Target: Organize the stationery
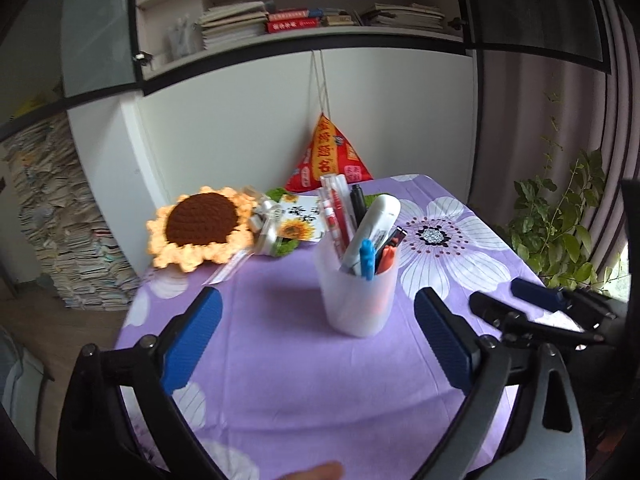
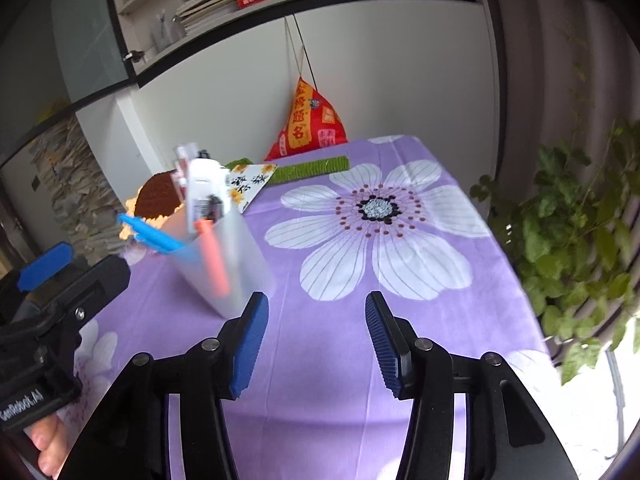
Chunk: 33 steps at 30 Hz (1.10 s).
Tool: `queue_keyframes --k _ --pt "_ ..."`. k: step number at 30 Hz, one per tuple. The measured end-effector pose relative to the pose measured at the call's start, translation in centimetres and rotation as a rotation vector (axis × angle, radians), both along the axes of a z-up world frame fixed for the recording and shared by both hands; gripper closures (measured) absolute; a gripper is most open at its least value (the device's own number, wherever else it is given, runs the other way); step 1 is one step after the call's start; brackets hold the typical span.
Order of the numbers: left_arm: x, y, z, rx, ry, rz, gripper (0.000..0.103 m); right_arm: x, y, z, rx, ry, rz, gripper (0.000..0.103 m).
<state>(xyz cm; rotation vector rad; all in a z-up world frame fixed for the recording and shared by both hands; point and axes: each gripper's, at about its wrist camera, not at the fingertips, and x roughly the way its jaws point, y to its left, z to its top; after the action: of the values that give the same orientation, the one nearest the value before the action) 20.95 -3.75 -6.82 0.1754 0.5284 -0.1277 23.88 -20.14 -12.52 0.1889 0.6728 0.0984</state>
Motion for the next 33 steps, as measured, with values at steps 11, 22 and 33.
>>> queue_keyframes --k 11,22,33 --pt "-8.7 3.0 2.5 -0.019 -0.023 0.104 0.001 -9.8 2.9 7.1 -0.127 -0.028 0.009 0.045" --pt "-13.7 4.8 2.9 -0.063 -0.037 0.119 0.001 -15.4 5.0 8.9 -0.168 -0.083 -0.001 0.044" --pt "-15.5 4.8 2.7 -0.052 -0.049 0.099 0.001 -17.4 5.5 9.0 -0.173 -0.093 -0.009 0.044"
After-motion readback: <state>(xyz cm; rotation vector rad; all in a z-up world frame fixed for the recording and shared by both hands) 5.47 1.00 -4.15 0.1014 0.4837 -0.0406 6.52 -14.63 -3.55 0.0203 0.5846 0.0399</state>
